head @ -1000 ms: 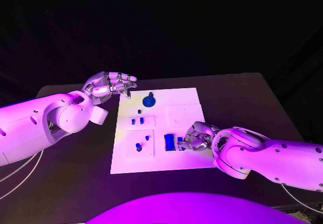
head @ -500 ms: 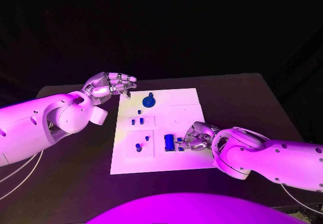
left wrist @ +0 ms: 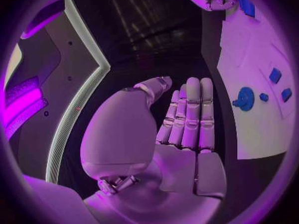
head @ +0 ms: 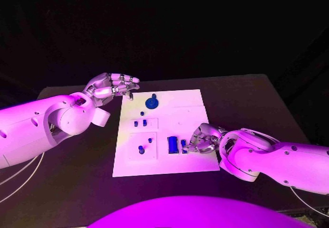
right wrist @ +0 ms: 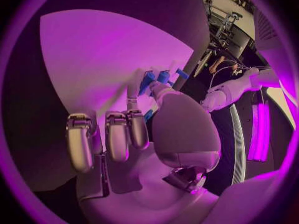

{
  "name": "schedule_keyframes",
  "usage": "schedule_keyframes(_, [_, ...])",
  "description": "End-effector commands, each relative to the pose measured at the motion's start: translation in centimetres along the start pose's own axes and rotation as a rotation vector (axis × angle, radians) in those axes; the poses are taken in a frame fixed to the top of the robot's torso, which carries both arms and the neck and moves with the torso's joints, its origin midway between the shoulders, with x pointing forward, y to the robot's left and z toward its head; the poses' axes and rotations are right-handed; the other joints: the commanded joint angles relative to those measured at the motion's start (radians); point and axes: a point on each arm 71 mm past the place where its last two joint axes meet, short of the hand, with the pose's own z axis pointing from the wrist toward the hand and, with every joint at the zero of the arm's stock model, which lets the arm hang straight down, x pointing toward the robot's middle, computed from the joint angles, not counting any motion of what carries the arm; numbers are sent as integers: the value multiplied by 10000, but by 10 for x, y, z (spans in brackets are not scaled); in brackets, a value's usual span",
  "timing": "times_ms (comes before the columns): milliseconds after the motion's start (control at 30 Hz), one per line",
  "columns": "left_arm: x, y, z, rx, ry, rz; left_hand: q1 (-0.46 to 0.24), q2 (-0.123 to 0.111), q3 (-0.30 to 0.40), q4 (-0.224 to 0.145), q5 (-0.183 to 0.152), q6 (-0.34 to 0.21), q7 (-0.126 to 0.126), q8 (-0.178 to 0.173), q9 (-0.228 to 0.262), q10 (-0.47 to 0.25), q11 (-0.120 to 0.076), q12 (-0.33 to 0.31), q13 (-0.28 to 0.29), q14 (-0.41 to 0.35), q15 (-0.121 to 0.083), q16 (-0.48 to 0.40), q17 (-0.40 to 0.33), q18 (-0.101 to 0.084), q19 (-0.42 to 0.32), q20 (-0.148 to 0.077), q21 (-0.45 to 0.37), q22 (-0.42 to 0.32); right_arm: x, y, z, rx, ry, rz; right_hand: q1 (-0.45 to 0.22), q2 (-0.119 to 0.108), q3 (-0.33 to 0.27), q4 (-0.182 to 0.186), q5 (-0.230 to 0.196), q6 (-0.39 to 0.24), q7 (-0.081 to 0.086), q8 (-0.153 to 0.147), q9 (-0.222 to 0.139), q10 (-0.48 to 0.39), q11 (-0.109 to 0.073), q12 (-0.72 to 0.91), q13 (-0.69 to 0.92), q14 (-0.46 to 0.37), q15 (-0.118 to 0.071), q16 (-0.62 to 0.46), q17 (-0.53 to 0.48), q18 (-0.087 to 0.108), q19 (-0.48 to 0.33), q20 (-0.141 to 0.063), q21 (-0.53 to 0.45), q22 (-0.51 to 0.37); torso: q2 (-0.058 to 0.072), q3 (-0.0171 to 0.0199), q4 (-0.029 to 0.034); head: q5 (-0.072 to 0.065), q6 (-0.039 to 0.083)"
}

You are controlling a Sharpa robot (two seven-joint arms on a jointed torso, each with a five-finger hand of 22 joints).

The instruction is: Assemble the parts on the task board

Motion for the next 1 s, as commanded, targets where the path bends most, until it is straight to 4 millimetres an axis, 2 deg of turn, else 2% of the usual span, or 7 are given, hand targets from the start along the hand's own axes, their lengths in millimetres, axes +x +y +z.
schedule_keyframes(33, [1, -1, 1, 48, 50, -57, 9, 81, -29, 40, 8, -57, 8, 59, -15, -64, -32, 50, 14, -17, 36, -49, -9, 60, 69, 32, -42, -8, 3, 1, 0, -259, 372, -409, 207, -78, -12, -72, 12, -58, 15, -46, -7, 566, -20, -40, 1943, 944, -23, 22, 2141, -57, 1035, -18, 4, 2617, -8, 5, 7, 2, -9])
schedule_keyframes(233, [1, -1, 1, 45, 39, -51, 9, 81, -29, 40, 8, -57, 8, 59, -15, -64, -32, 50, 14, -17, 36, -49, -9, 60, 69, 32, -42, -8, 4, 0, 2, -210, 343, -411, 228, -90, -22, -53, 11, -53, 23, -50, -10, 568, -16, -36, 1946, 944, -22, 24, 2146, -59, 1037, -16, 11, 2619, -15, 2, 4, 4, 1])
schedule_keyframes(467, [1, -1, 1, 44, 41, -50, 16, 93, -21, 41, 12, -56, 6, 62, -18, -65, -34, 56, 14, -17, 34, -52, -9, 61, 72, 31, -48, -12, 3, -1, 7, -131, 210, -337, 93, -15, -121, 284, 5, -28, 45, -71, -27, 567, 6, -41, 1947, 944, -3, 23, 2145, -54, 1030, -3, -10, 2613, 12, -3, 19, -6, 18])
schedule_keyframes(733, [1, -1, 1, 40, 34, -48, 7, 112, -17, 56, 14, -54, 8, 66, -20, -66, -32, 62, 15, -15, 35, -53, -8, 61, 75, 32, -54, -16, 2, -4, 12, -37, 145, -389, 125, 10, -112, 303, 12, -23, 35, -70, -27, 579, 1, -13, 1964, 944, -2, 22, 2142, -55, 1031, -1, -7, 2614, 9, -5, 22, 10, -4])
schedule_keyframes(1000, [1, 0, 1, 35, 32, -47, 6, 133, -9, 66, 17, -52, 7, 69, -22, -67, -33, 66, 15, -14, 36, -53, -8, 61, 77, 33, -58, -18, 1, -5, 15, -91, 68, -422, 257, 40, -77, 302, 19, -7, 19, -63, -22, 584, -13, -1, 1973, 944, -11, 23, 2145, -56, 1033, -3, -3, 2615, 1, 0, -1, 27, -3])
